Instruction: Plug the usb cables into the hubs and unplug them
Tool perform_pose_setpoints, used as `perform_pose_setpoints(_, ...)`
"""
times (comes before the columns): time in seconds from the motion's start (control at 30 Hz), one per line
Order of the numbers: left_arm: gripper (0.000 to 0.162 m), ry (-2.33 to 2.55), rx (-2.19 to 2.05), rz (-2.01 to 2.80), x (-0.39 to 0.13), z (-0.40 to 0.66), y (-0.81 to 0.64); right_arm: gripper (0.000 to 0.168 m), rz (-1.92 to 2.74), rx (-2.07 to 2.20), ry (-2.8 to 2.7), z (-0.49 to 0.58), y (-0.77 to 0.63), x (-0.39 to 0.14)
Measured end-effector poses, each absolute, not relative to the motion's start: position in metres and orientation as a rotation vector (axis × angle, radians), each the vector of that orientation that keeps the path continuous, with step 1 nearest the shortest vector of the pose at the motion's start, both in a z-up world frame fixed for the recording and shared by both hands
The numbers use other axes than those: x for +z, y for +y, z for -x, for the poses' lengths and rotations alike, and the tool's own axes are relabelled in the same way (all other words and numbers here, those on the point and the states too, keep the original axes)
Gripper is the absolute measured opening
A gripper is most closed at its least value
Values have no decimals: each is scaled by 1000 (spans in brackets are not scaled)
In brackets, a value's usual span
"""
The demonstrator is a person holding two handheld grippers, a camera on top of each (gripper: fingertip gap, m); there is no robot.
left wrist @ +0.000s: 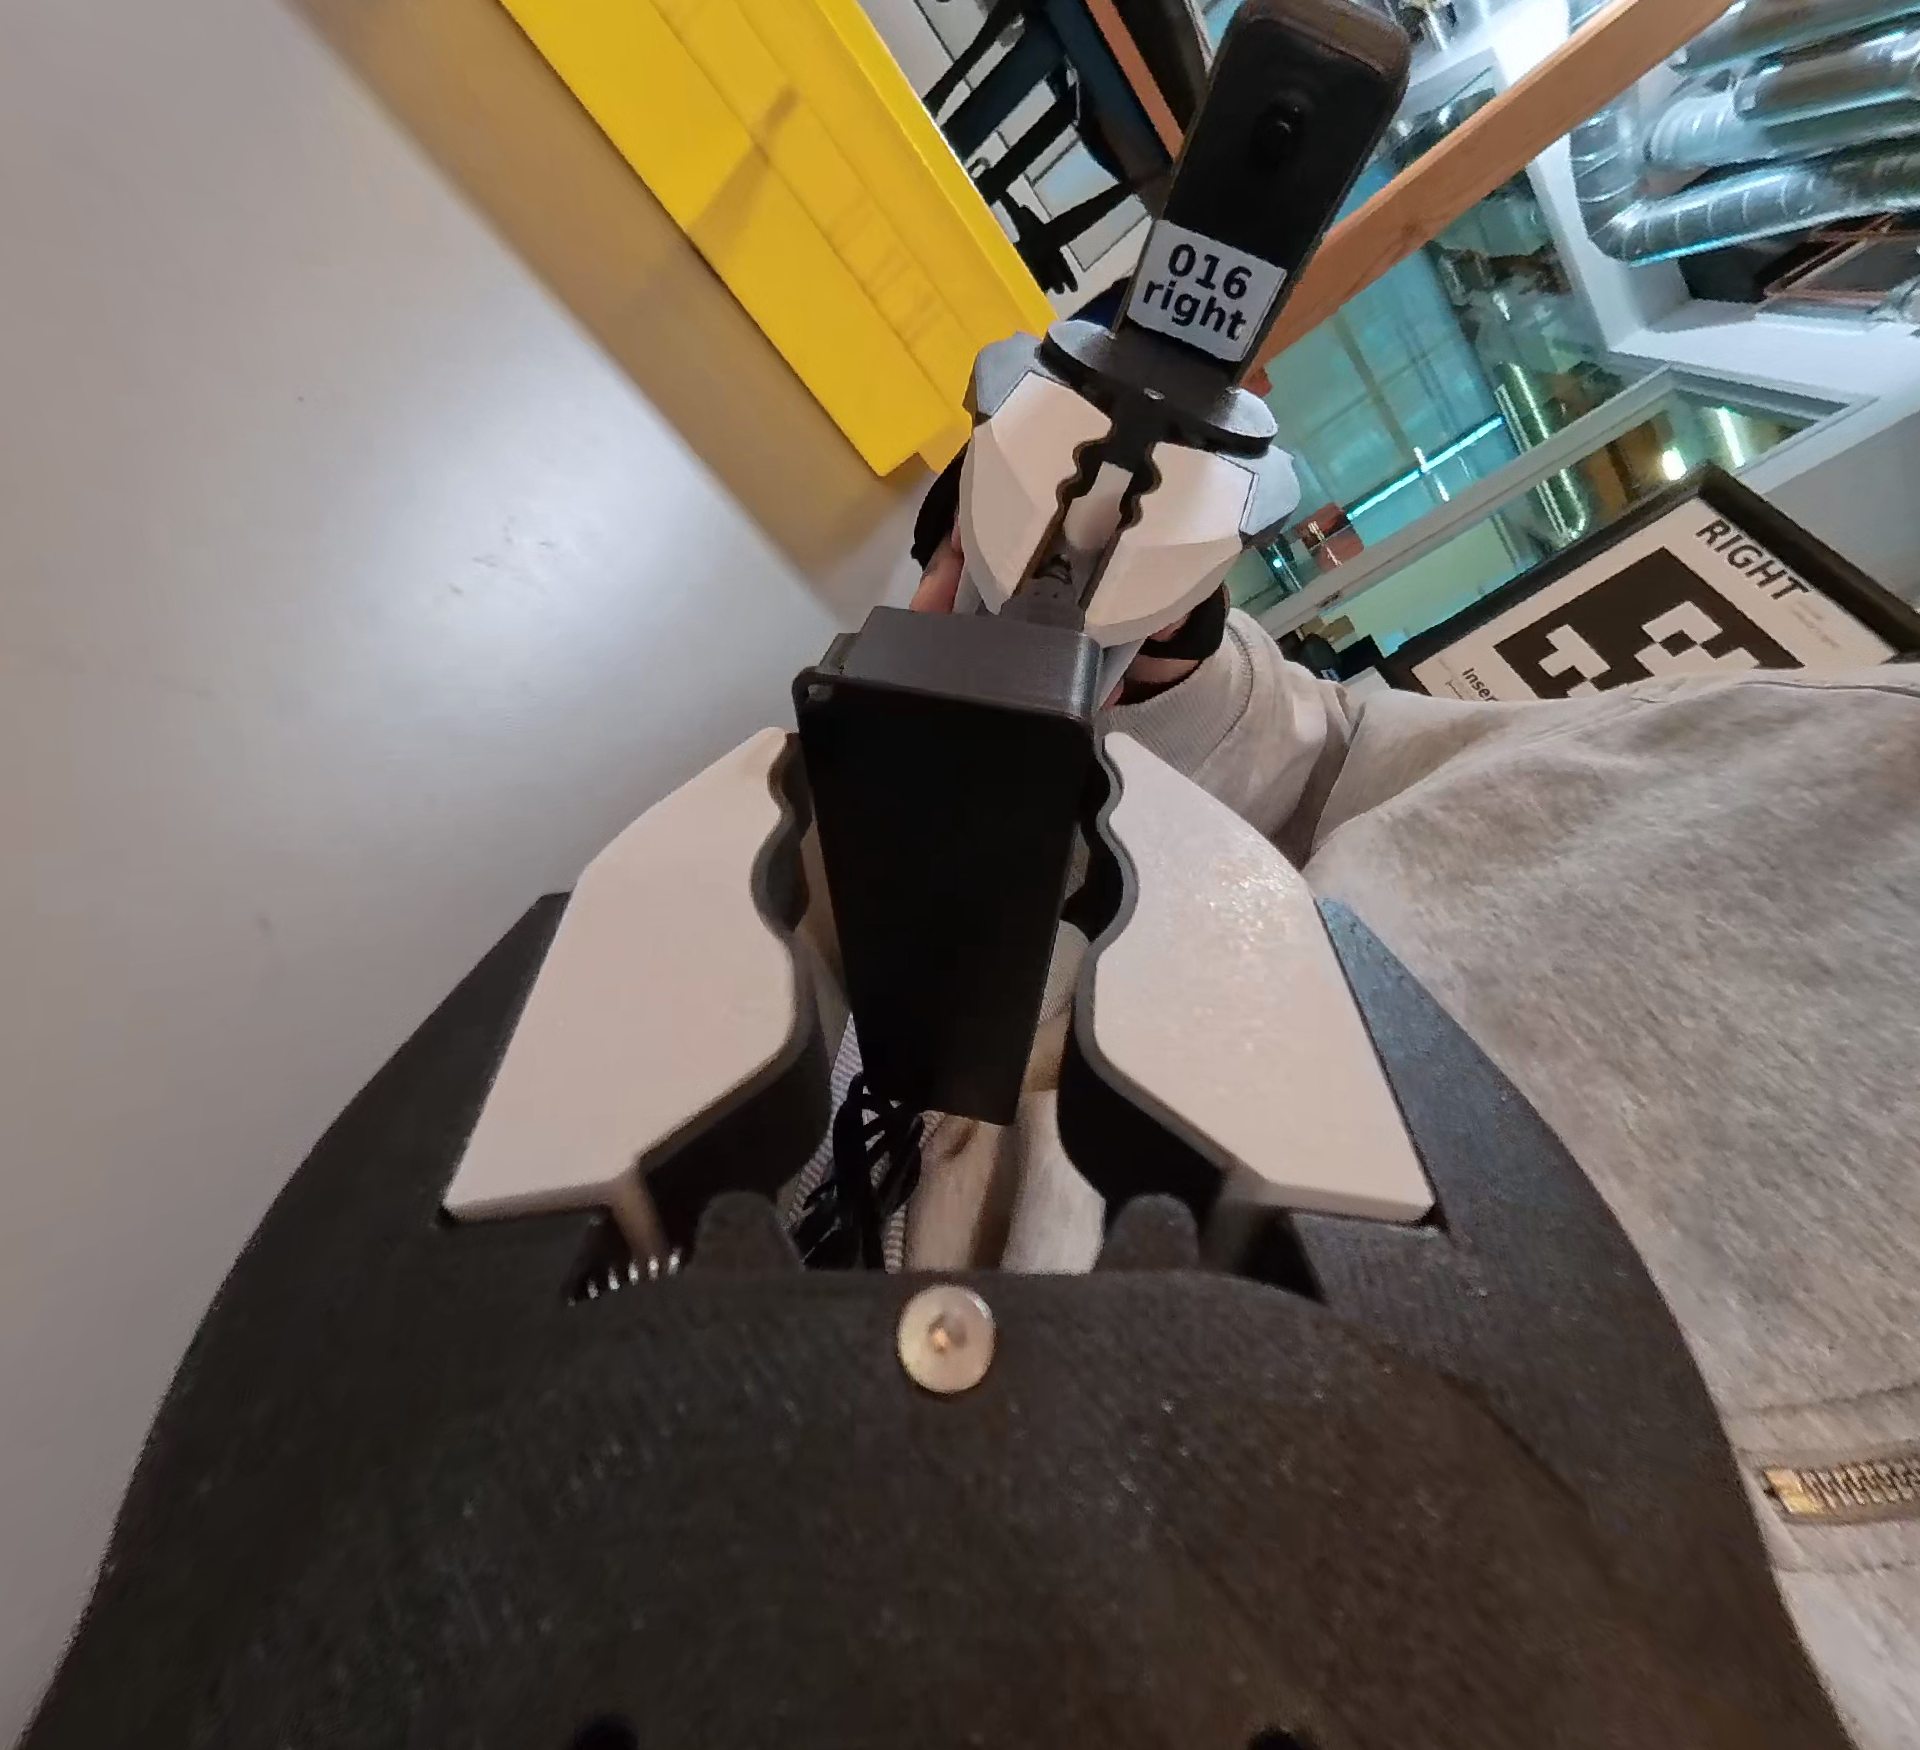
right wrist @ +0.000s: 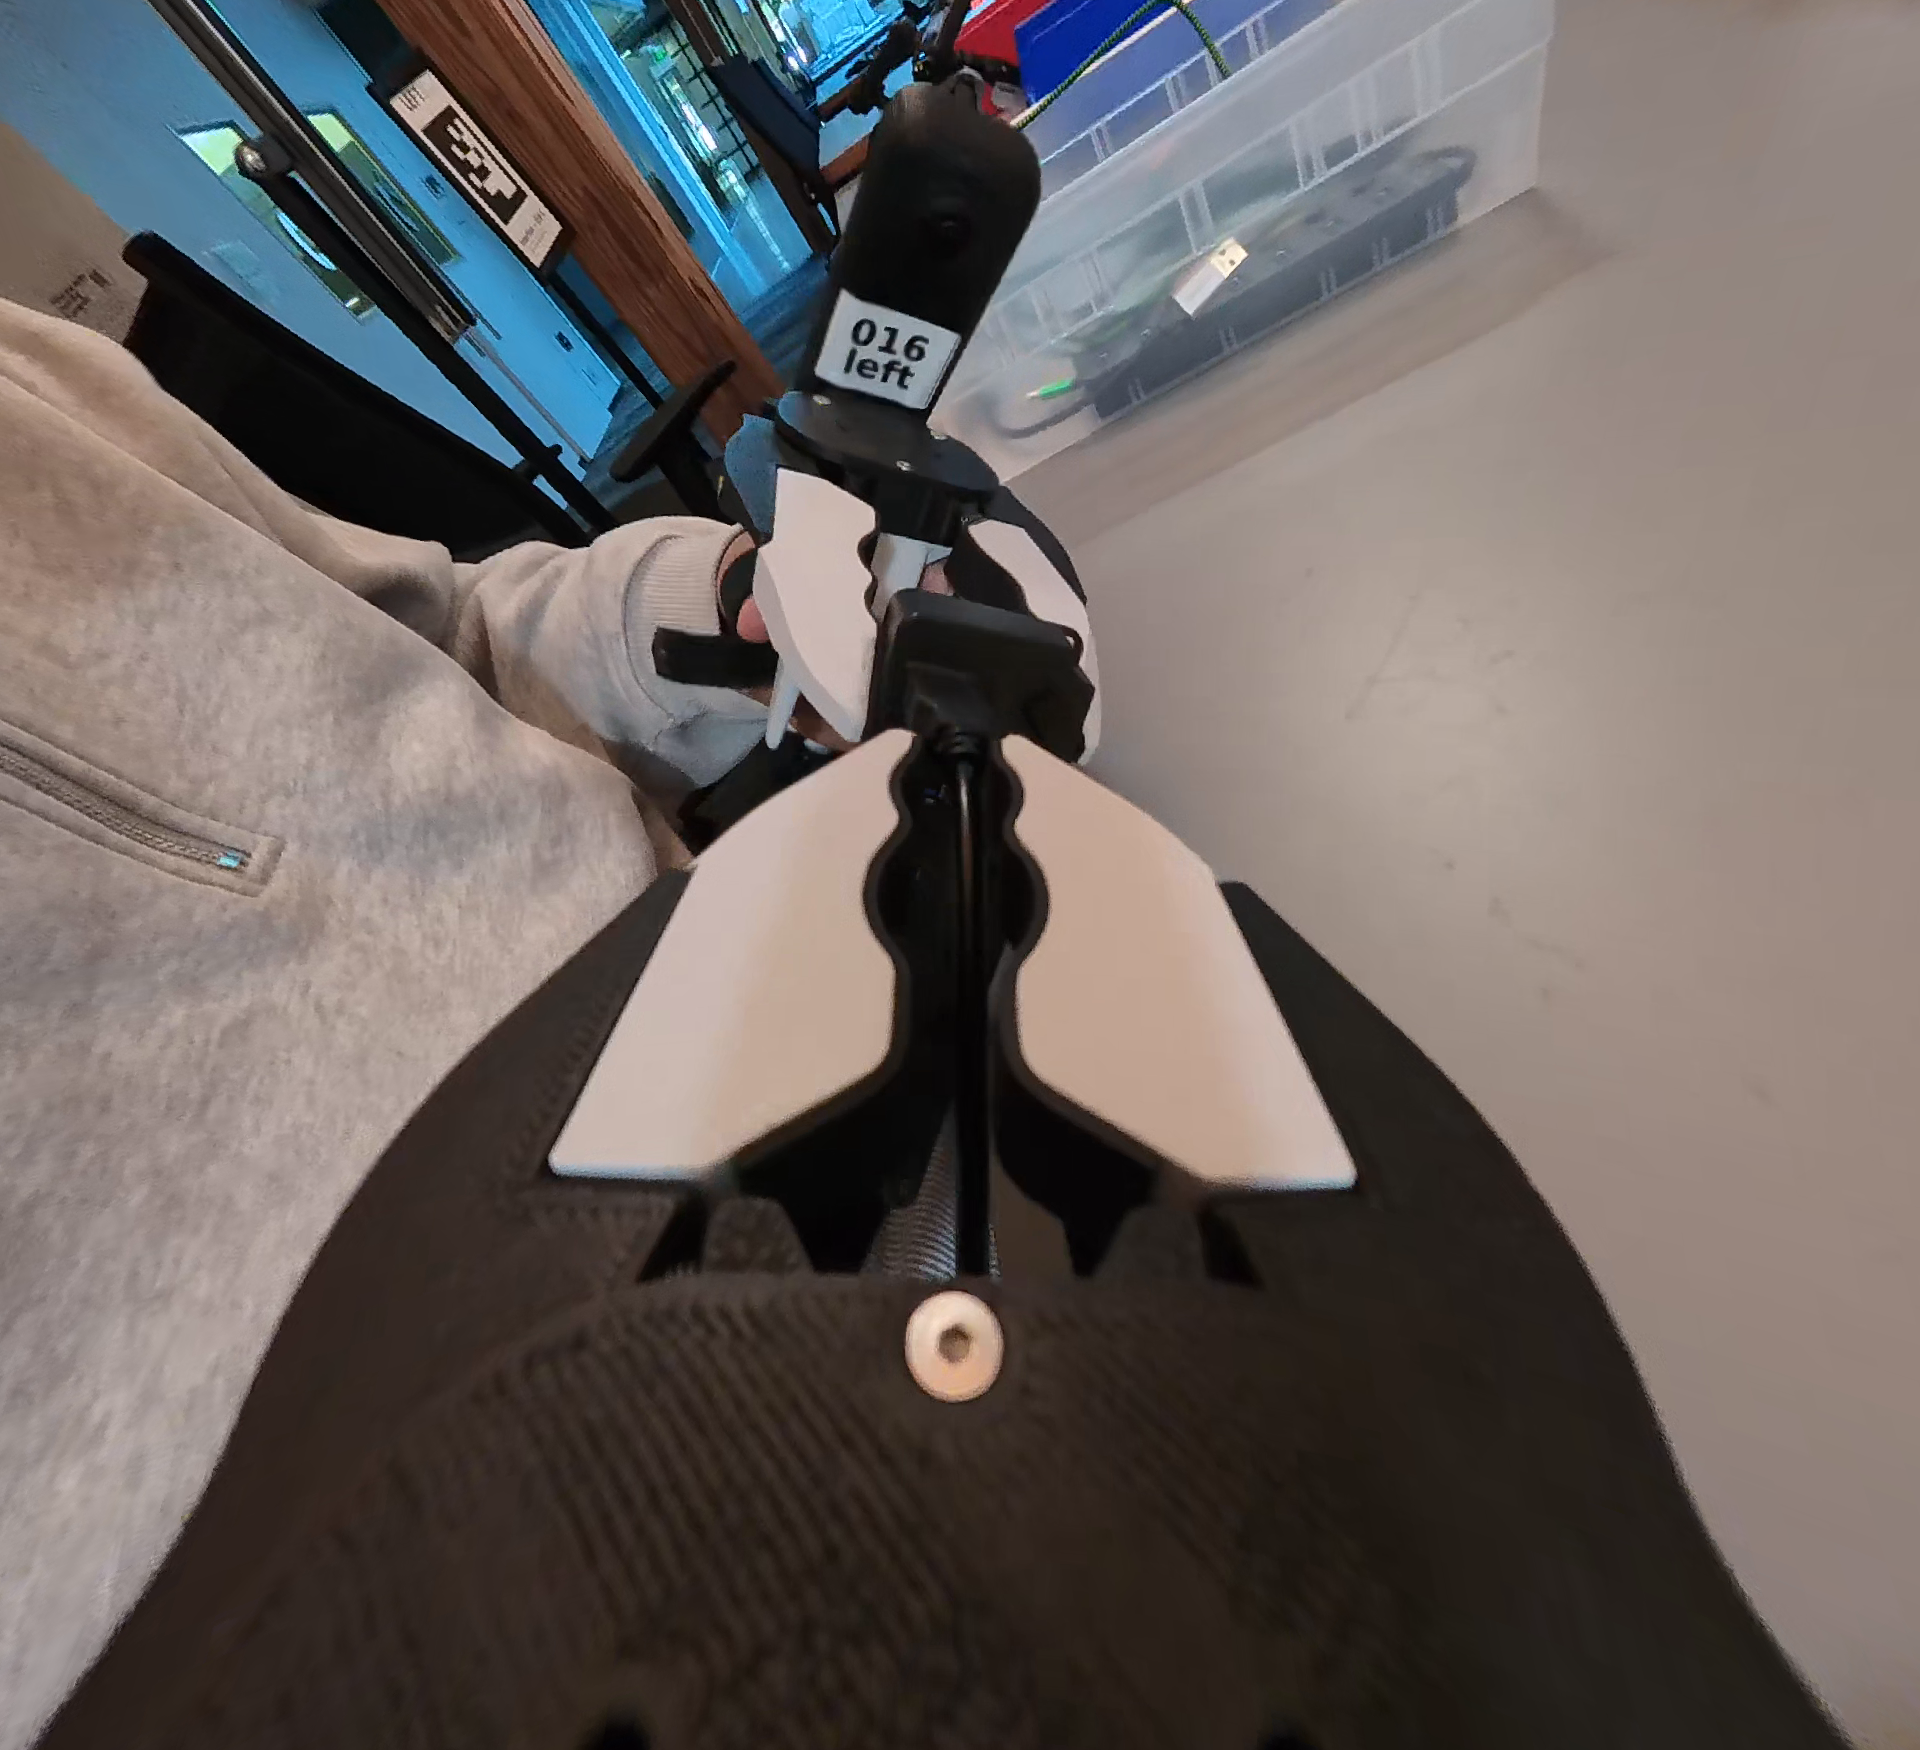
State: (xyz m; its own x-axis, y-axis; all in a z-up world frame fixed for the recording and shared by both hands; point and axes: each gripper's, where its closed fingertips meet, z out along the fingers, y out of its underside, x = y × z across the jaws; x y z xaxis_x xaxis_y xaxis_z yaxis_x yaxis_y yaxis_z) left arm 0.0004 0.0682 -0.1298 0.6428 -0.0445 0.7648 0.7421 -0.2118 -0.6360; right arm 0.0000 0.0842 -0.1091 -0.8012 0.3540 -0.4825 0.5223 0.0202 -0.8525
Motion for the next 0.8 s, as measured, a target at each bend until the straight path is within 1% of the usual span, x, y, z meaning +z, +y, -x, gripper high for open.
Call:
perform_pose_setpoints(0.27, 53, -536, -765, 1659, -130, -2, 67, 11, -915, -1912, 2058, -1, 83, -107)
perform_pose_setpoints(0.8, 53, -520, -724, 1693, -132, -6, 69, 11, -917, -1880, 2168, -4, 83, -104)
